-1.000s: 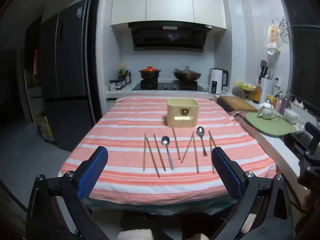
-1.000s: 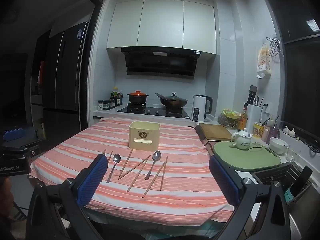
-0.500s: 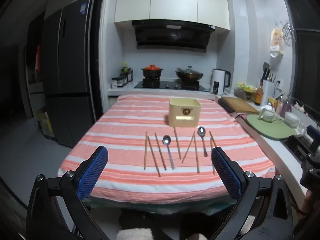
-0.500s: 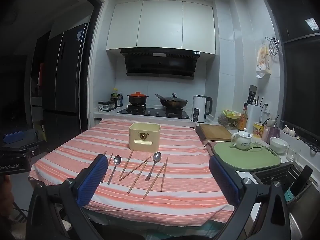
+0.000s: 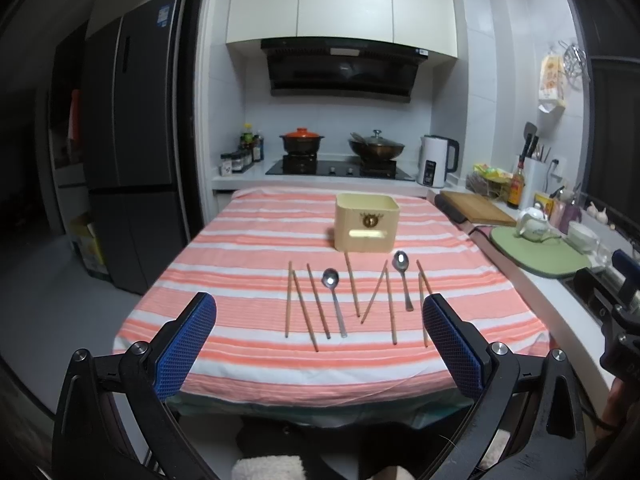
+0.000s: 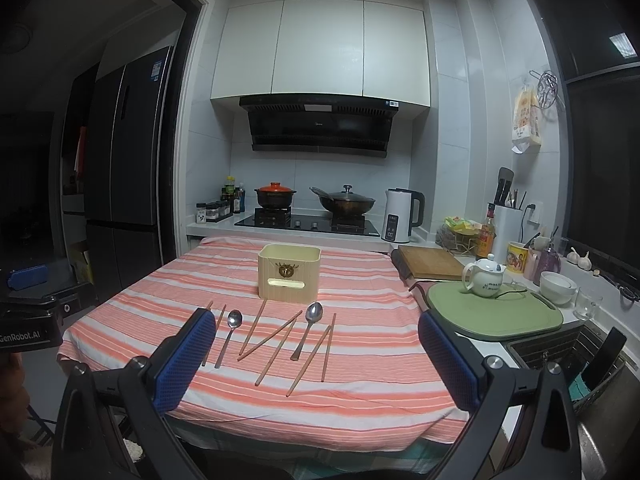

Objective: Organize utensils

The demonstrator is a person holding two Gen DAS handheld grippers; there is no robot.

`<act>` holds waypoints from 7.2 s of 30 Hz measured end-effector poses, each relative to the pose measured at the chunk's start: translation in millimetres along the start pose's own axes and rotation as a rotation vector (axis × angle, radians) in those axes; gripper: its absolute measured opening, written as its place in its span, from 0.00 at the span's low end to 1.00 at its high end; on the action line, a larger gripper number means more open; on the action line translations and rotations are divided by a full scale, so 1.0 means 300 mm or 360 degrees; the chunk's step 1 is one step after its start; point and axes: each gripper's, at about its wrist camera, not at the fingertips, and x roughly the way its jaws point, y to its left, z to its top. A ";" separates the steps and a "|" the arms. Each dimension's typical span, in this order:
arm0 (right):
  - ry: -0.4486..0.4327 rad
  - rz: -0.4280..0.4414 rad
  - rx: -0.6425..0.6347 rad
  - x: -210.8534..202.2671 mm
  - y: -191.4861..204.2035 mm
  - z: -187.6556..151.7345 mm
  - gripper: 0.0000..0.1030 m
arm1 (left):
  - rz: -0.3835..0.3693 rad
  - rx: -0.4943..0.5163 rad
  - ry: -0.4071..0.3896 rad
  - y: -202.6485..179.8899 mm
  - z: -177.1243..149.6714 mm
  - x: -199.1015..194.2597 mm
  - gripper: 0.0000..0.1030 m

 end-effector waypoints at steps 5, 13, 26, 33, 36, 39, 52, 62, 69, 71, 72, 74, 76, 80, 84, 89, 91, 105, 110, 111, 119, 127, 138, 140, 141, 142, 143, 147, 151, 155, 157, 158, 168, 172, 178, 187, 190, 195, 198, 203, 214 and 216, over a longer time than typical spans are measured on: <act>0.0003 0.0004 0.0003 0.001 -0.001 -0.002 1.00 | 0.0000 -0.0001 0.0000 0.000 -0.002 0.001 1.00; 0.0005 0.0004 0.0004 0.000 0.001 -0.002 1.00 | -0.0004 0.0000 0.0003 -0.002 -0.008 0.007 1.00; 0.0016 0.0006 0.0005 0.006 -0.005 -0.008 1.00 | 0.0000 -0.0001 0.0005 -0.006 -0.014 0.011 1.00; 0.0020 0.0009 0.0007 0.008 -0.006 -0.008 1.00 | -0.0004 0.0001 0.0015 -0.010 -0.022 0.019 1.00; 0.0023 0.0009 0.0009 0.007 -0.011 -0.009 1.00 | -0.0005 0.0000 0.0018 -0.006 -0.024 0.020 1.00; 0.0023 0.0009 0.0010 0.007 -0.013 -0.009 1.00 | -0.0004 0.0000 0.0020 -0.008 -0.027 0.020 1.00; 0.0033 0.0012 0.0018 0.009 -0.022 -0.009 1.00 | -0.0007 0.0000 0.0033 -0.005 -0.024 0.028 1.00; 0.0039 0.0014 0.0024 0.010 -0.031 -0.010 1.00 | 0.0008 -0.0002 0.0053 0.000 -0.022 0.043 1.00; 0.0059 0.0007 0.0037 0.033 -0.050 -0.017 1.00 | 0.0068 -0.0048 0.0090 0.044 -0.021 0.087 1.00; 0.0069 0.0004 0.0040 0.051 -0.052 -0.016 1.00 | 0.0089 -0.0068 0.0106 0.071 -0.019 0.110 1.00; 0.0073 0.0002 0.0038 0.060 -0.054 -0.018 1.00 | 0.0096 -0.0081 0.0113 0.083 -0.020 0.122 1.00; 0.0079 -0.0007 0.0036 0.079 -0.056 -0.021 1.00 | 0.0121 -0.0109 0.0137 0.116 -0.019 0.158 1.00; 0.0084 -0.0017 0.0036 0.098 -0.062 -0.026 1.00 | 0.0129 -0.0135 0.0155 0.143 -0.024 0.193 1.00; 0.0097 -0.0026 0.0027 0.150 -0.068 -0.046 1.00 | 0.0100 -0.0149 0.0209 0.174 -0.049 0.272 1.00; 0.0111 -0.0032 0.0005 0.213 -0.079 -0.086 1.00 | 0.0037 -0.0178 0.0301 0.187 -0.094 0.360 1.00; 0.0185 -0.0041 -0.0031 0.332 -0.093 -0.174 1.00 | -0.0043 -0.0231 0.0432 0.219 -0.159 0.496 1.00; 0.0240 -0.0040 -0.0041 0.384 -0.103 -0.219 1.00 | -0.0054 -0.0225 0.0462 0.222 -0.179 0.545 1.00; 0.0509 0.0047 -0.0039 0.623 -0.094 -0.372 1.00 | 0.0020 -0.0160 0.0651 0.261 -0.300 0.852 0.99; 0.0544 0.0060 -0.0026 0.702 -0.087 -0.401 1.00 | 0.0063 -0.0105 0.0696 0.243 -0.322 0.929 0.99; 0.0552 0.0065 -0.0012 0.719 -0.091 -0.408 1.00 | 0.0068 -0.0095 0.0704 0.240 -0.326 0.938 0.99; 0.0626 0.0088 0.0005 0.822 -0.096 -0.484 0.98 | 0.0135 -0.0018 0.0678 0.213 -0.355 0.975 1.00; 0.0689 0.0135 0.0010 0.880 -0.076 -0.520 0.65 | 0.0165 -0.0039 0.0660 0.211 -0.363 0.950 1.00; 0.0720 0.0151 0.0053 0.900 -0.073 -0.512 0.59 | 0.0014 0.0043 0.0594 0.155 -0.350 0.933 0.45; 0.0719 0.0154 0.0048 0.909 -0.067 -0.508 0.48 | 0.0013 0.0052 0.0575 0.136 -0.352 0.933 0.35; 0.0713 0.0147 0.0044 0.912 -0.063 -0.508 0.44 | 0.0009 0.0053 0.0565 0.128 -0.353 0.935 0.33; 0.0705 0.0142 0.0047 0.912 -0.062 -0.511 0.44 | 0.0006 0.0053 0.0555 0.122 -0.353 0.937 0.28; 0.0694 0.0139 0.0049 0.909 -0.061 -0.513 0.43 | -0.0002 0.0052 0.0542 0.117 -0.354 0.941 0.21; 0.0664 0.0126 0.0036 0.902 -0.059 -0.519 0.28 | -0.0020 0.0072 0.0507 0.092 -0.356 0.947 0.05; 0.0652 0.0120 0.0032 0.905 -0.065 -0.518 0.09 | -0.0032 0.0052 0.0500 0.098 -0.354 0.947 0.03; 0.0649 0.0142 0.0077 0.903 -0.081 -0.515 0.06 | -0.0042 0.0025 0.0504 0.105 -0.350 0.943 0.03; 0.0647 0.0155 0.0090 0.900 -0.088 -0.508 0.06 | -0.0044 0.0021 0.0502 0.107 -0.347 0.940 0.02; 0.0639 0.0157 0.0092 0.897 -0.090 -0.502 0.05 | -0.0045 0.0016 0.0497 0.108 -0.344 0.936 0.02; 0.0485 0.0130 0.0108 0.834 -0.117 -0.391 0.05 | -0.0058 -0.0039 0.0371 0.145 -0.238 0.858 0.02; 0.0398 0.0128 0.0103 0.803 -0.132 -0.297 0.05 | -0.0072 -0.0029 0.0284 0.157 -0.147 0.806 0.02; 0.0275 0.0151 0.0076 0.777 -0.142 -0.157 0.05 | -0.0110 0.0006 0.0151 0.153 -0.009 0.741 0.02; 0.0165 0.0183 0.0058 0.785 -0.159 -0.002 0.05 | -0.0205 -0.0007 0.0043 0.165 0.187 0.711 0.02; 0.0154 0.0198 0.0073 0.801 -0.171 0.034 0.05 | -0.0223 -0.0008 0.0031 0.165 0.231 0.719 0.02; 0.0139 0.0226 0.0089 0.808 -0.186 0.088 0.05 | -0.0270 -0.0023 0.0037 0.155 0.285 0.727 0.02; 0.0132 0.0243 0.0092 0.803 -0.189 0.124 0.05 | -0.0294 -0.0024 0.0045 0.139 0.310 0.727 0.02; 0.0128 0.0286 0.0116 0.800 -0.194 0.175 0.05 | -0.0373 -0.0043 0.0103 0.110 0.350 0.747 0.02; 0.0061 0.0389 0.0130 0.868 -0.181 0.327 0.05 | -0.0483 -0.0010 0.0038 0.024 0.546 0.776 0.02; 0.0030 0.0400 0.0129 0.890 -0.176 0.370 0.05 | -0.0484 0.0000 -0.0001 0.009 0.599 0.788 0.02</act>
